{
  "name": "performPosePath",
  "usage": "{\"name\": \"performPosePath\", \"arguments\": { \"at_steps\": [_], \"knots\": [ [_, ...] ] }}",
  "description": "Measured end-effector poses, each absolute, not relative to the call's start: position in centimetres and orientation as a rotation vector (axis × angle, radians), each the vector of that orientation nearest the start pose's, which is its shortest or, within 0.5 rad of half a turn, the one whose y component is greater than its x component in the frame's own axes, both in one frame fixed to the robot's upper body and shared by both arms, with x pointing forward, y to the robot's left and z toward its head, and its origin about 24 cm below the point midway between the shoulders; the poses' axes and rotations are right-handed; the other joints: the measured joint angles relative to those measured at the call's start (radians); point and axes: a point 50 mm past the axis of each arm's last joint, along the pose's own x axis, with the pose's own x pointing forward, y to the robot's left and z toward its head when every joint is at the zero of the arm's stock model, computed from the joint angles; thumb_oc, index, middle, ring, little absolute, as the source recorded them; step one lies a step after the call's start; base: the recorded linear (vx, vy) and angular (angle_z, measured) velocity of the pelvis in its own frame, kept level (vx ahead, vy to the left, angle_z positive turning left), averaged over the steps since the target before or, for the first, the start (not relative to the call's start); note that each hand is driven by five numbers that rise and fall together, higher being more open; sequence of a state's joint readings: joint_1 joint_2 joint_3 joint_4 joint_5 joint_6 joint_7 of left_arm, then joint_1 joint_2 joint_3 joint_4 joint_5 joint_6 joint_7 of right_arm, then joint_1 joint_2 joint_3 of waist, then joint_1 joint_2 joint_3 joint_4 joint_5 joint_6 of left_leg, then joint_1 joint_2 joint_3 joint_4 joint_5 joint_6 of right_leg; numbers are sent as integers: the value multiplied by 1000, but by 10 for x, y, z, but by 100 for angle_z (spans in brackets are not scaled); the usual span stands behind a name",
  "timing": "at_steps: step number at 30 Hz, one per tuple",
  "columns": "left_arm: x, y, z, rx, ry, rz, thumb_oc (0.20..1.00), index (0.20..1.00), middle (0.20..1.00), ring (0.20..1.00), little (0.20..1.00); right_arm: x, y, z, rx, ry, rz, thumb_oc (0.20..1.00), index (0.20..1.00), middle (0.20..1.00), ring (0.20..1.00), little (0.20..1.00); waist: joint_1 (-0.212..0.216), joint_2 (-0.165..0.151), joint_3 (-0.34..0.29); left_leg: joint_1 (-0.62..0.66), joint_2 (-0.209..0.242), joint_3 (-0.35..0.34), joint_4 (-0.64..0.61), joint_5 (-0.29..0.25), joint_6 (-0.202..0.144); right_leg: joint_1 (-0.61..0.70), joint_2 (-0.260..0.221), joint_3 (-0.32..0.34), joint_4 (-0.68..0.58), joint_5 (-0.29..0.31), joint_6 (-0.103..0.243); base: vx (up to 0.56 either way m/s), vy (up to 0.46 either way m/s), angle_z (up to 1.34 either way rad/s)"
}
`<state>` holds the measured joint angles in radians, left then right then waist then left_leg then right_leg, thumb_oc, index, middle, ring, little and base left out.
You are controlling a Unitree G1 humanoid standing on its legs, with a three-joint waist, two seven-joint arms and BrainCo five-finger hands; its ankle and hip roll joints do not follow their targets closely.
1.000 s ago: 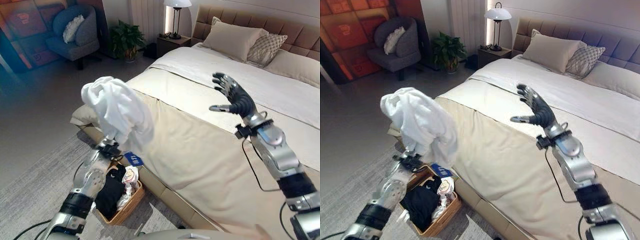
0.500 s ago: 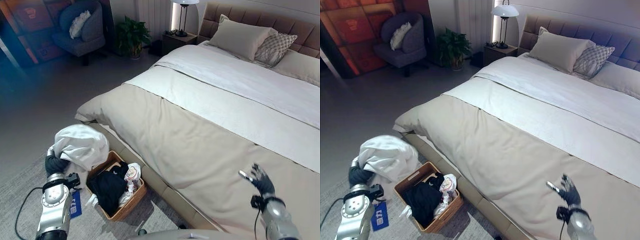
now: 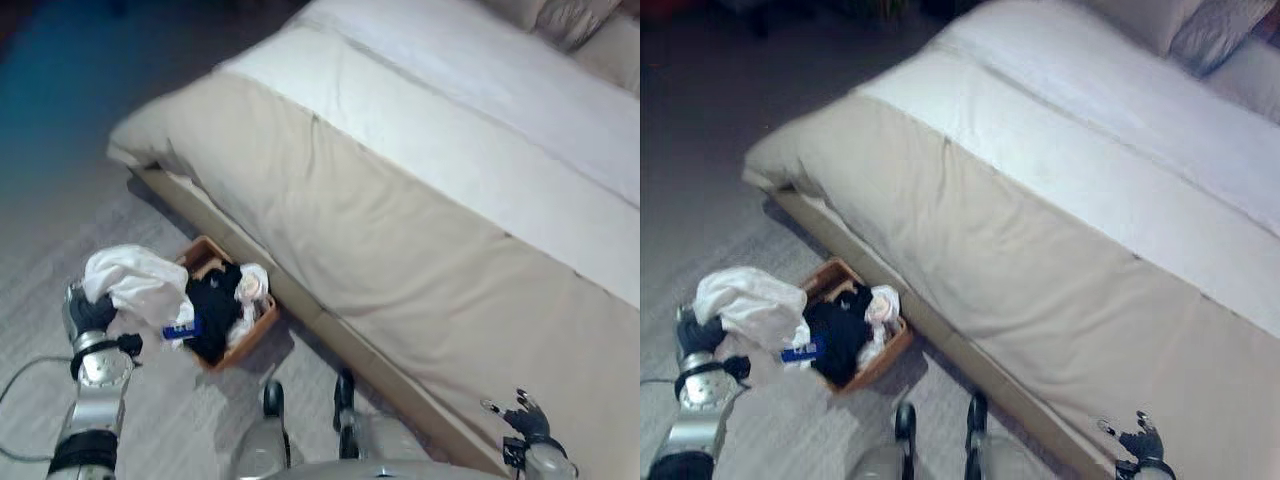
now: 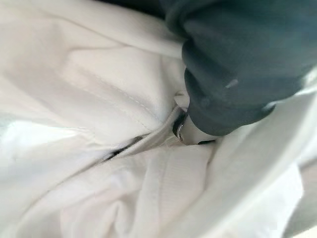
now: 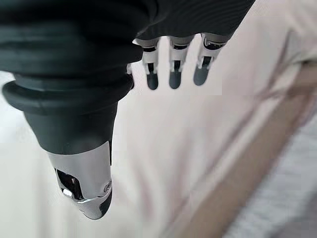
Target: Pick up clothes into the bucket
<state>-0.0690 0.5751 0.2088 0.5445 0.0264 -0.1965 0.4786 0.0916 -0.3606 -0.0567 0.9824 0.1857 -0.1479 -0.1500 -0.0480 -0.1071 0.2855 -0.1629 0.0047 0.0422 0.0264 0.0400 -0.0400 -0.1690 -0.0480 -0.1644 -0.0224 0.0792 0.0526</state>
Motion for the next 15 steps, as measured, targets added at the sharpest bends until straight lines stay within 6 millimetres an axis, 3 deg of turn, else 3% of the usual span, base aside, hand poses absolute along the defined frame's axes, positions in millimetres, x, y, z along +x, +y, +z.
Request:
{"name": "performPosePath", "arguments": {
  "at_steps": [5,6,9,15],
  "knots": [
    [252,368,82,665,-40,775,200,200,200,200,200,131,-286,-118,-241,833,-377,1000,1000,1000,1000,1000,-14,-22,107,-138,10,-14,122,-33,-9,-104,3,-4,60,-1,-1,-108,-4,1],
    [259,372,98,685,-80,792,200,200,200,200,200,140,-282,-117,-239,810,-361,1000,1000,1000,1000,1000,-16,-36,140,-187,16,-16,165,-46,-10,-143,8,-1,80,-1,-2,-108,-7,-11],
    [276,370,120,711,-143,793,200,200,200,200,200,157,-271,-111,-233,740,-319,1000,1000,1000,1000,1000,-23,-70,191,-268,31,-17,252,-76,-11,-210,15,3,131,-8,-8,-95,-5,-9],
    [294,364,135,651,-179,796,200,200,200,200,200,177,-261,-103,-232,663,-286,1000,1000,1000,1000,1000,-46,-86,217,-447,40,-33,392,-116,0,-360,19,-1,224,-24,-15,-70,42,0]
  ]
}}
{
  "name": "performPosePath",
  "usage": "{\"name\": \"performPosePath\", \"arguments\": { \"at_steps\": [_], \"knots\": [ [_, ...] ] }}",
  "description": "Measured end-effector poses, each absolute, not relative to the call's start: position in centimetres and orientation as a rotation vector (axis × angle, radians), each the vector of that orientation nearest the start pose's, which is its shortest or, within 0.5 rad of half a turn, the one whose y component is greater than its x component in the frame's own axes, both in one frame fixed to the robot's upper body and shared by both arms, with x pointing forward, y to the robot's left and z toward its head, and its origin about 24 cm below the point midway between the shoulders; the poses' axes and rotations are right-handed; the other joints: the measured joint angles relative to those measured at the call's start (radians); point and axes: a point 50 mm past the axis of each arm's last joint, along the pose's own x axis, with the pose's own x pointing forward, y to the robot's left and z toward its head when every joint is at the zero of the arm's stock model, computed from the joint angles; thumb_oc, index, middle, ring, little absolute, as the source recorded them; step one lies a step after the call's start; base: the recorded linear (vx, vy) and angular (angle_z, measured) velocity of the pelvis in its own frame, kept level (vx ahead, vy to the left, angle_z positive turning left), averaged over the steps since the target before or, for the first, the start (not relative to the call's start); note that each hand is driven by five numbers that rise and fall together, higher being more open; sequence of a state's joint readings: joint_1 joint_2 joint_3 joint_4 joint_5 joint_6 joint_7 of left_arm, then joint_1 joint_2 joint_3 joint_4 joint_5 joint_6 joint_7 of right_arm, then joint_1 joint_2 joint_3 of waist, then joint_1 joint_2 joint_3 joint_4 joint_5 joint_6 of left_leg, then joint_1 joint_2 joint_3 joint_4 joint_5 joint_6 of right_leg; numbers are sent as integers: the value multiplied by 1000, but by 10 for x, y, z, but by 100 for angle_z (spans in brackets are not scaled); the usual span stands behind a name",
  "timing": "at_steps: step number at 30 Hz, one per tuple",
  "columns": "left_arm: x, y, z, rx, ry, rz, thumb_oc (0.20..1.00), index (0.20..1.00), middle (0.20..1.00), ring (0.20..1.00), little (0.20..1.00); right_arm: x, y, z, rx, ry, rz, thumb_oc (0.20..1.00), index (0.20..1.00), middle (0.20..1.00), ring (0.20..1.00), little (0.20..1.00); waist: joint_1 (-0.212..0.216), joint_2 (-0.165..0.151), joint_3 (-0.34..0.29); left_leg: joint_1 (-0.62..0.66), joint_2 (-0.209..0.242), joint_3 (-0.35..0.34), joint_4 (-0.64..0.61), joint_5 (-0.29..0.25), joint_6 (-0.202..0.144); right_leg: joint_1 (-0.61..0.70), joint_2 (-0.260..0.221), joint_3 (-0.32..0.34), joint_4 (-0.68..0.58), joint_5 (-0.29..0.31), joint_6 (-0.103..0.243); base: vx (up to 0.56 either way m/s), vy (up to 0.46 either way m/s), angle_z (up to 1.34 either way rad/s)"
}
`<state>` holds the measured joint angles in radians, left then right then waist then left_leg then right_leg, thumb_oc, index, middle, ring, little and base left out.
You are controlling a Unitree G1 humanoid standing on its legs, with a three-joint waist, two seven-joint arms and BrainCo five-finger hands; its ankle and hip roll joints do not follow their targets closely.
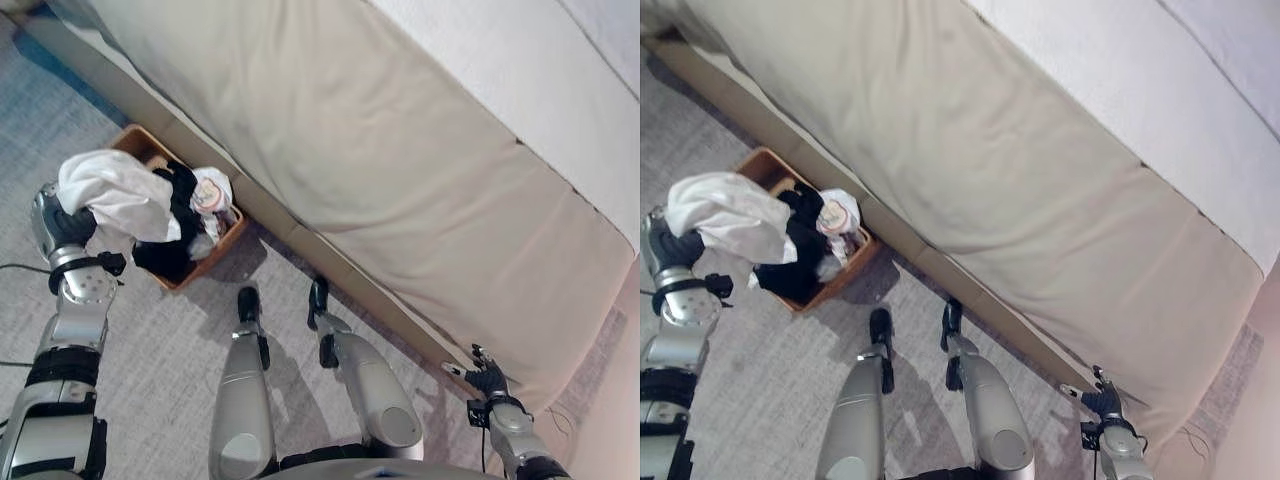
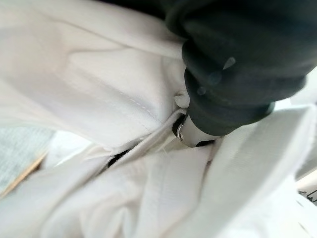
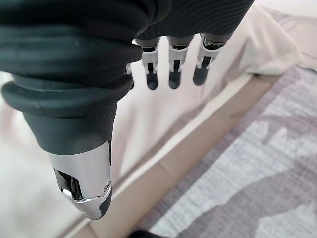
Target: Pick up clothes into the bucket
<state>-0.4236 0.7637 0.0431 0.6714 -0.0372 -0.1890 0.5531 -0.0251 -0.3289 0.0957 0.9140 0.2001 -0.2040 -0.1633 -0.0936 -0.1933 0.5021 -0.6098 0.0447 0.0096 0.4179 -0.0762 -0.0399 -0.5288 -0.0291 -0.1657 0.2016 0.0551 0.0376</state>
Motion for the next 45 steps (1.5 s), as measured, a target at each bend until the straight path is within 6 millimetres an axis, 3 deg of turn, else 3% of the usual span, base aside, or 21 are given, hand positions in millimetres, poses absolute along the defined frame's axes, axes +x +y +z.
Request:
{"name": "performPosePath", "arguments": {
  "at_steps": [4,11,15,16,22,29,37,41,45],
  "knots": [
    [302,358,137,627,-186,785,200,200,200,200,200,177,-262,-101,-222,650,-313,1000,1000,1000,1000,1000,-11,1,1,-108,0,-12,99,-34,13,-102,-10,-3,102,-35,2,-42,43,2],
    [311,360,171,548,-291,847,200,200,200,200,200,182,-256,-97,-210,610,-314,1000,1000,1000,1000,1000,-32,-1,-1,-353,-13,-22,202,-36,23,-342,-32,-9,210,-45,1,-16,11,2],
    [313,363,172,424,-285,889,200,200,200,200,200,188,-254,-93,-179,573,-336,1000,1000,1000,1000,1000,-59,-3,-2,-445,-26,-42,251,-40,27,-425,-47,-24,267,-58,3,19,9,8],
    [315,361,179,374,-318,889,1000,1000,1000,1000,1000,189,-254,-92,-165,569,-343,1000,1000,1000,1000,1000,-61,-3,-2,-481,-28,-47,260,-42,34,-457,-49,-29,275,-60,1,18,10,11],
    [319,363,187,251,-335,909,1000,1000,1000,1000,1000,194,-246,-89,-131,542,-321,1000,1000,1000,1000,1000,-71,-3,-2,-537,-42,-61,280,-39,37,-510,-65,-42,305,-68,-4,16,16,7],
    [320,363,185,244,-320,913,1000,1000,1000,1000,1000,197,-240,-87,-134,529,-290,1000,1000,1000,1000,1000,-67,-3,-2,-525,-47,-57,268,-35,32,-505,-71,-42,306,-70,-2,0,2,1],
    [318,365,171,275,-273,898,1000,1000,1000,1000,1000,198,-238,-86,-132,513,-284,1000,1000,1000,1000,1000,-61,-3,-2,-379,-51,-36,145,-1,37,-393,-75,-36,234,-66,5,-31,-48,3],
    [311,365,149,277,-213,870,1000,1000,1000,1000,1000,199,-237,-86,-129,512,-283,1000,1000,1000,1000,1000,-53,-2,-2,-254,-51,-33,67,21,32,-286,-71,-35,185,-60,0,-25,-80,5],
    [299,354,105,236,-114,804,1000,1000,1000,1000,1000,204,-237,-85,-123,508,-295,1000,1000,1000,1000,1000,-11,8,5,-105,-50,-21,-31,42,19,-170,-67,-29,143,-64,-5,-8,-69,-1]
  ]
}}
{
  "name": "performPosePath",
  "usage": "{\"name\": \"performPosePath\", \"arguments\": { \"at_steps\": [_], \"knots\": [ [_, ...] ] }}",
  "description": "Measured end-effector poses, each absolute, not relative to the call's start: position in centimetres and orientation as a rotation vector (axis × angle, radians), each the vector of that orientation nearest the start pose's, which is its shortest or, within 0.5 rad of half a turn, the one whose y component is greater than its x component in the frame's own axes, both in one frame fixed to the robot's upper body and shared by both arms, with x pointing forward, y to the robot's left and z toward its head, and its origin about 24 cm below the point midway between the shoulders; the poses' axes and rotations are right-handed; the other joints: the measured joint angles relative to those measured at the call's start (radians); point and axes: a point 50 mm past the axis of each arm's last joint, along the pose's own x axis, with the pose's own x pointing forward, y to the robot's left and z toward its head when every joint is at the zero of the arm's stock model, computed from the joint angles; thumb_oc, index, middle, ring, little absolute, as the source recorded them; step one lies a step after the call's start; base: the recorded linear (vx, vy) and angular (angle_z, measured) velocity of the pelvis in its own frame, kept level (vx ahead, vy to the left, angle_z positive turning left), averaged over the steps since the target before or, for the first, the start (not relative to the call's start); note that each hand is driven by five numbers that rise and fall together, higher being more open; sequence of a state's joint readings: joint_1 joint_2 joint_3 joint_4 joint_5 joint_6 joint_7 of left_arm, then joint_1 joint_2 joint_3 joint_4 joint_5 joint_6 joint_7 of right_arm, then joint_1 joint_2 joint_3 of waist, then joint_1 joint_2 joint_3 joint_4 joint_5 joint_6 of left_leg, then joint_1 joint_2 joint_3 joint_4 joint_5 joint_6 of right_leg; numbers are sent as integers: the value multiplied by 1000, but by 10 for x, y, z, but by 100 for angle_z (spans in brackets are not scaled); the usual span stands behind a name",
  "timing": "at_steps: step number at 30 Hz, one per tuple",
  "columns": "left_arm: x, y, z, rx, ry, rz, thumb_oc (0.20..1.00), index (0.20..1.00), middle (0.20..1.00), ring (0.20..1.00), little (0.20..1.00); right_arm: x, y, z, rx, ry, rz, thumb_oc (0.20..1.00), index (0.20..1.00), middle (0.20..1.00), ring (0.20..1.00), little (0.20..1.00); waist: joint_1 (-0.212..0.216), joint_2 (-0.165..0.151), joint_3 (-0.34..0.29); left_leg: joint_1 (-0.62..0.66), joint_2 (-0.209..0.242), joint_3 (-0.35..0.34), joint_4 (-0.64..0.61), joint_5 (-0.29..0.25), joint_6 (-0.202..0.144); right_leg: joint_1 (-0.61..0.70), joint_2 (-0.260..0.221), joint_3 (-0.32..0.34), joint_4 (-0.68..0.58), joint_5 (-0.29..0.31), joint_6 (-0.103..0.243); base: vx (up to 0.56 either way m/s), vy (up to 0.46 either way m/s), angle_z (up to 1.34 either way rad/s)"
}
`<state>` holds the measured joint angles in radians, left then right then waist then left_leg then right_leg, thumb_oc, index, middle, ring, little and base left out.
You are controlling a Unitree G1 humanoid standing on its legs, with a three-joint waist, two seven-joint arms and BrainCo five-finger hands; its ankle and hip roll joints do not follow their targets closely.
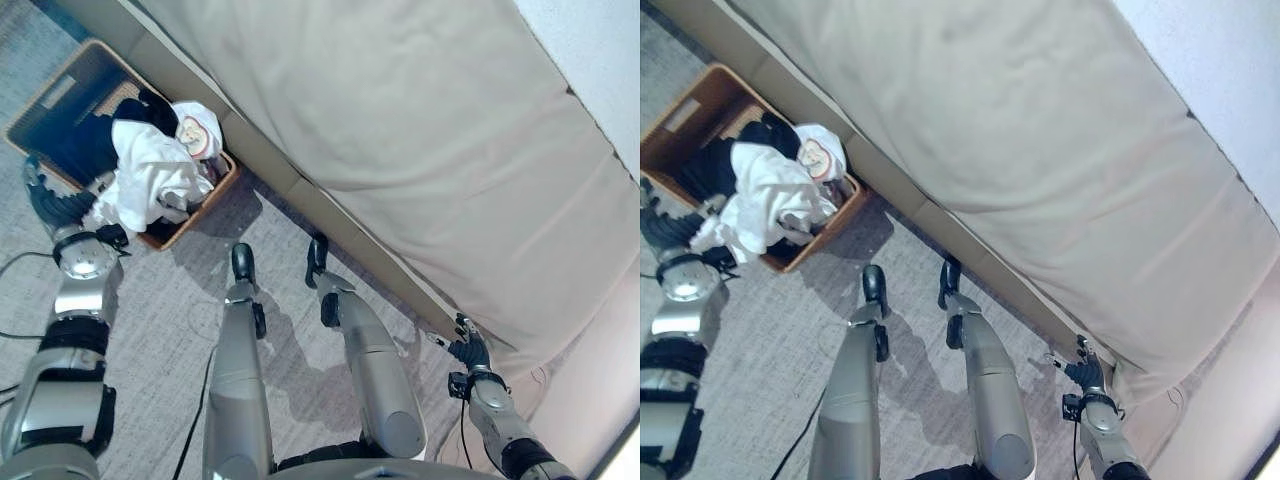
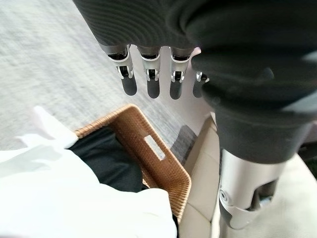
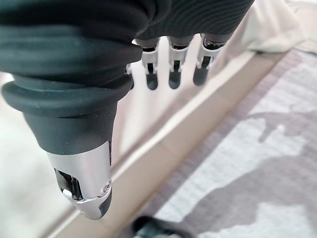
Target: Pick up clothes into the bucket
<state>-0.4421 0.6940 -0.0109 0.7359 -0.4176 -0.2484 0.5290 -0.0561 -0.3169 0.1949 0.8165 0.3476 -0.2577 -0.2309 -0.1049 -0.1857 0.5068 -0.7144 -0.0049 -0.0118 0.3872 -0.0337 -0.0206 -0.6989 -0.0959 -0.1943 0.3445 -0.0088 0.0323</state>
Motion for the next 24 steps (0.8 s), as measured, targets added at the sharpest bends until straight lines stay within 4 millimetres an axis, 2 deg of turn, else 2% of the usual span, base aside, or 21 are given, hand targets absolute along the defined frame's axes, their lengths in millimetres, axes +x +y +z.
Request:
{"name": "performPosePath", "arguments": {
  "at_steps": [1,2,3,4,7,8,9,10,13,15,18,20,22,24],
  "knots": [
    [298,344,88,203,-70,766,1000,1000,1000,1000,1000,204,-240,-87,-123,522,-312,1000,1000,1000,1000,1000,17,10,7,58,-1,-1,-31,7,-2,52,0,-3,-16,0,-1,-58,-44,7],
    [296,341,78,186,-45,748,1000,1000,1000,1000,1000,206,-240,-87,-123,525,-318,1000,1000,1000,1000,1000,22,14,10,85,-3,0,-44,18,-2,75,-1,-4,-19,0,-1,-43,-63,10],
    [292,332,58,150,14,712,1000,1000,1000,1000,1000,208,-242,-87,-119,527,-333,1000,1000,1000,1000,1000,27,25,16,155,-6,1,-82,24,-4,130,-4,-5,-28,-2,-3,42,-47,6],
    [289,327,49,135,41,689,1000,1000,1000,1000,1000,209,-243,-85,-120,522,-333,1000,1000,1000,1000,1000,32,33,12,182,-7,0,-97,29,-7,154,-5,-5,-33,-3,-3,64,-57,7],
    [263,307,0,45,188,580,1000,1000,1000,1000,1000,213,-249,-84,-112,530,-359,1000,1000,1000,1000,1000,41,75,18,374,-10,0,-207,53,-16,324,-4,-10,-95,-11,-7,108,-73,7],
    [251,298,-18,12,244,544,1000,1000,1000,1000,1000,211,-253,-85,-116,536,-368,1000,1000,1000,1000,1000,44,102,0,426,-8,-4,-241,56,-16,370,-1,-14,-118,-13,-3,154,-62,10],
    [248,294,-24,0,261,529,1000,1000,1000,1000,1000,211,-255,-84,-117,538,-373,1000,1000,1000,1000,1000,44,115,-5,443,-7,-5,-253,55,-16,389,2,-17,-127,-15,-2,138,-60,5],
    [236,285,-40,-27,317,495,1000,1000,1000,1000,1000,208,-259,-86,-128,557,-379,1000,1000,1000,1000,1000,47,144,-24,486,-5,-5,-290,61,-20,425,6,-17,-155,-15,2,99,-31,1],
    [211,277,-66,-55,420,459,1000,1000,1000,1000,1000,199,-262,-92,-157,600,-365,1000,1000,1000,1000,1000,43,189,-80,529,2,-2,-334,60,-19,457,14,-16,-173,-17,0,130,-76,-4],
    [188,265,-95,-87,569,453,1000,1000,1000,1000,1000,181,-265,-104,-183,687,-356,1000,1000,1000,1000,1000,39,222,-136,598,12,1,-376,75,-27,529,31,-18,-225,-11,2,93,-64,-2],
    [165,250,-116,-129,679,441,1000,1000,1000,1000,1000,160,-267,-115,-193,755,-361,1000,1000,1000,1000,1000,38,236,-215,628,22,4,-384,73,-29,574,46,-19,-270,-11,1,77,-51,-4],
    [153,236,-127,-130,746,409,1000,1000,1000,1000,1000,151,-265,-120,-181,783,-364,1000,1000,1000,1000,1000,37,233,-239,687,29,9,-393,75,-30,654,61,-19,-327,4,-3,56,-36,-5],
    [140,225,-136,-117,805,347,1000,1000,1000,1000,1000,141,-263,-126,-171,823,-350,1000,1000,1000,1000,1000,37,231,-294,700,33,12,-397,75,-31,678,66,-19,-360,3,-4,60,-45,-2],
    [134,218,-141,-116,841,325,1000,1000,1000,1000,1000,133,-261,-131,-160,865,-340,1000,1000,1000,1000,1000,38,230,-302,729,34,12,-396,75,-32,717,70,-18,-377,6,-4,69,-56,-2]
  ]
}}
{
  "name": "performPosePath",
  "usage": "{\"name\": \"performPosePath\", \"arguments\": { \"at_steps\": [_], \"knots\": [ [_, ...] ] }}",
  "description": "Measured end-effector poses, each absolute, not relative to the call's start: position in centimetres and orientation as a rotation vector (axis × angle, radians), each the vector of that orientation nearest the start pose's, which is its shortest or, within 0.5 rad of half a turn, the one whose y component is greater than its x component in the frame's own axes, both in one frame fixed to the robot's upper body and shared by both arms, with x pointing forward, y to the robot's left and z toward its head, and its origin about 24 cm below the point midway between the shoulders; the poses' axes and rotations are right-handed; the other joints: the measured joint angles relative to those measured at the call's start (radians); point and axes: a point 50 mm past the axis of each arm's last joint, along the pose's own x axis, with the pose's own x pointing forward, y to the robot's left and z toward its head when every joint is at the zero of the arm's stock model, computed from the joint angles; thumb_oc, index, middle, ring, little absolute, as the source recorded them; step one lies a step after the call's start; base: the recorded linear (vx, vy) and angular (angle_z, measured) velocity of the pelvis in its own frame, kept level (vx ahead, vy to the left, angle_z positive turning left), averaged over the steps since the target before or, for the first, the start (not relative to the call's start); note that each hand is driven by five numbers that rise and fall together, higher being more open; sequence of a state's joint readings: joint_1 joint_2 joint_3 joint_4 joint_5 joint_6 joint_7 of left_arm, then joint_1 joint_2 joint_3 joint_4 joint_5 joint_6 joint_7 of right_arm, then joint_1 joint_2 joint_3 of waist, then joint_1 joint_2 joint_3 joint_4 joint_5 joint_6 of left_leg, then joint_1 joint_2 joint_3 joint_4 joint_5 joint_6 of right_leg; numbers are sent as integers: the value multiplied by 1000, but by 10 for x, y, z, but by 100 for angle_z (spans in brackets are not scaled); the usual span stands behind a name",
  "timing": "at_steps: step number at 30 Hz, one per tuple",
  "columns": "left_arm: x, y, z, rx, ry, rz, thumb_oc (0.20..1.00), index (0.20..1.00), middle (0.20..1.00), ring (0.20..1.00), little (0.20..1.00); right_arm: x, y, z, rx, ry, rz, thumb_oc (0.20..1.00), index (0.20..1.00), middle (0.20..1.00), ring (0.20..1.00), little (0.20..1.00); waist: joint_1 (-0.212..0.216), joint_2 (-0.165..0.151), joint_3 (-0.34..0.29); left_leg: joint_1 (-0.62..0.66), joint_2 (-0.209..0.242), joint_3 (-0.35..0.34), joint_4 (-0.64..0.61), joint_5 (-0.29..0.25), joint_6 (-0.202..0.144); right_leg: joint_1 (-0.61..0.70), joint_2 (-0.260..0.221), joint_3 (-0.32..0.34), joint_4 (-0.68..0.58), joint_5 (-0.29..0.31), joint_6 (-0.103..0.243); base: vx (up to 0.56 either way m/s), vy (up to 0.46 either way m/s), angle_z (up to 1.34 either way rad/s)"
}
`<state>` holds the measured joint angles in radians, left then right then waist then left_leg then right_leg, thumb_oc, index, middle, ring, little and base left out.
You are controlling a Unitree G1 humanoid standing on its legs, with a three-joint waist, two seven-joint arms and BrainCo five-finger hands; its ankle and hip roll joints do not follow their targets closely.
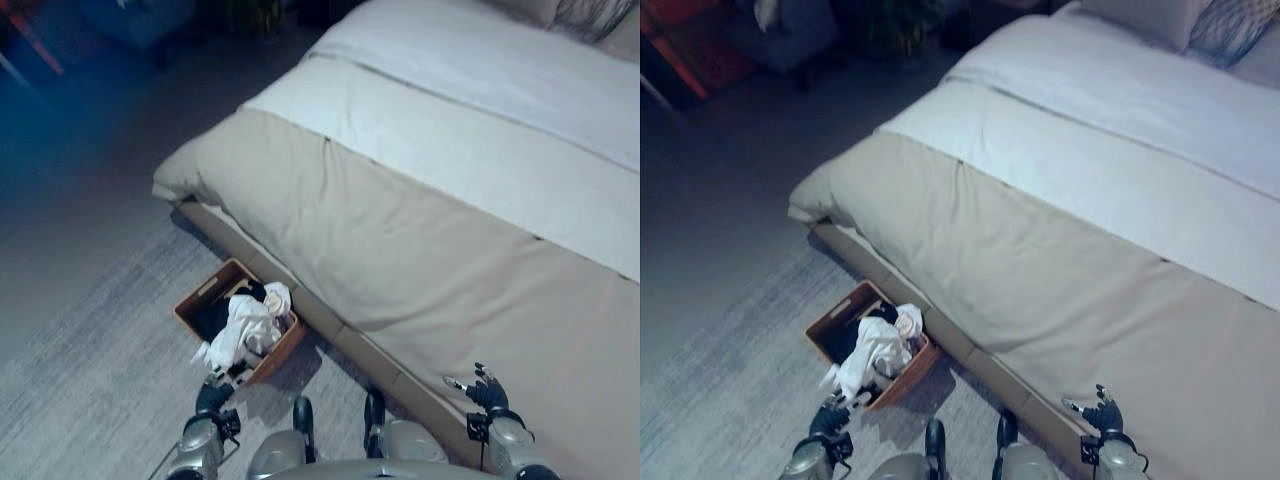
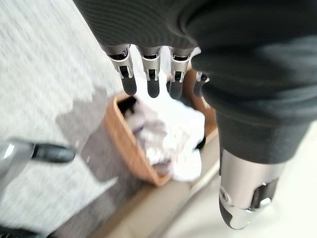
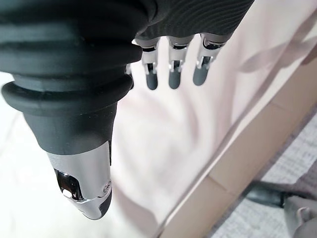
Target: Pick up clothes into the bucket
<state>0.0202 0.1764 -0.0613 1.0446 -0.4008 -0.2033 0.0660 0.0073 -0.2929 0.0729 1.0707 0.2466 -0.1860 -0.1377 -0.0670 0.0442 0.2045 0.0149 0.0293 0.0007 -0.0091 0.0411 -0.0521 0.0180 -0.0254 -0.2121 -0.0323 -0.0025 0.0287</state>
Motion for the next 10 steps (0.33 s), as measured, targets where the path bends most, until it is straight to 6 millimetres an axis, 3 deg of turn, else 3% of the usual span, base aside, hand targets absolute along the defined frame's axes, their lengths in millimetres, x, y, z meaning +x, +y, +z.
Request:
{"name": "performPosePath", "arguments": {
  "at_steps": [7,10],
  "knots": [
    [101,202,-158,-28,1012,215,1000,1000,1000,1000,1000,101,-254,-148,-125,1025,-310,1000,1000,1000,1000,1000,3,-1,-54,53,3,2,2,-8,-11,72,9,4,-37,2,-5,42,-39,0],
    [102,199,-159,2,1027,156,1000,1000,1000,1000,1000,88,-253,-154,-117,1092,-280,1000,1000,1000,1000,1000,5,-4,-72,77,9,0,-9,-20,-26,99,15,-1,-44,2,-6,50,-21,8]
  ]
}}
